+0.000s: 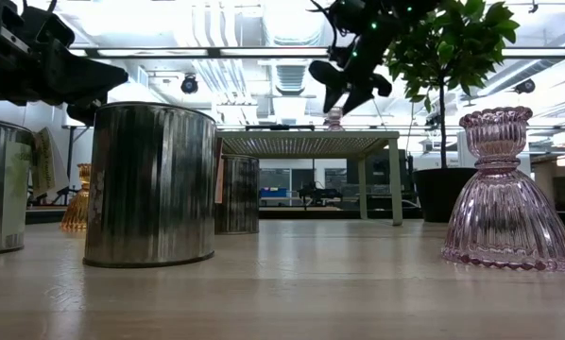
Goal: Pick & Place candle stick holders
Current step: Put the top pink glass candle holder on the shelf, then put the pink glass candle holder on the shelf
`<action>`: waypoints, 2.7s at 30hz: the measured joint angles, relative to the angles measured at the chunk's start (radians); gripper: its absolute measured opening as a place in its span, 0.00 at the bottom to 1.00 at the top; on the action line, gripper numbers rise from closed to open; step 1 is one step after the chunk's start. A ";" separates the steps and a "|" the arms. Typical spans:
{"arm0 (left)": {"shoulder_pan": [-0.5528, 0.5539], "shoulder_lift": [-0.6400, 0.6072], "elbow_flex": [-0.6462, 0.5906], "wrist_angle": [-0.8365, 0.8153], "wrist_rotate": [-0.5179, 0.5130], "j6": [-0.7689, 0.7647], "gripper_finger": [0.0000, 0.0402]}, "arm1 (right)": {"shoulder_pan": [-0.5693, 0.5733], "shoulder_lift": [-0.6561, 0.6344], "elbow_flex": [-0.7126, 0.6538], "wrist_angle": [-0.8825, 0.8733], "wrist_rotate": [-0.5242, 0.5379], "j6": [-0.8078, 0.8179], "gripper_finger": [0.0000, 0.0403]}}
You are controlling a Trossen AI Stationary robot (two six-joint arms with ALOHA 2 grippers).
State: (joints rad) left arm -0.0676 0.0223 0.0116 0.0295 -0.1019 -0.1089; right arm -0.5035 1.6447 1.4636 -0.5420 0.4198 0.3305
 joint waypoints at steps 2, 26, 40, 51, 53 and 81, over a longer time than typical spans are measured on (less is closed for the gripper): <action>0.000 0.000 0.000 0.000 0.000 0.000 0.09 | 0.004 0.000 0.013 0.007 0.000 -0.017 0.57; 0.000 0.000 0.000 0.000 0.000 0.000 0.09 | 0.265 -0.020 0.117 -0.038 -0.249 -0.299 0.57; 0.000 0.000 0.000 0.000 0.000 0.000 0.09 | 0.696 -0.041 0.088 -0.472 -0.346 -0.040 0.57; 0.000 0.000 0.000 0.000 0.000 0.000 0.09 | 0.872 -0.039 -0.053 -0.414 -0.346 0.227 0.69; 0.000 0.000 0.000 0.000 0.000 0.000 0.09 | 0.894 -0.039 -0.082 -0.377 -0.347 0.247 0.72; 0.000 0.001 0.000 0.000 0.000 0.000 0.09 | 0.984 0.089 -0.145 -0.305 -0.397 0.346 0.83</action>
State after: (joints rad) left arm -0.0673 0.0231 0.0116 0.0296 -0.1020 -0.1089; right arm 0.4807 1.7340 1.3190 -0.8465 0.0224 0.6765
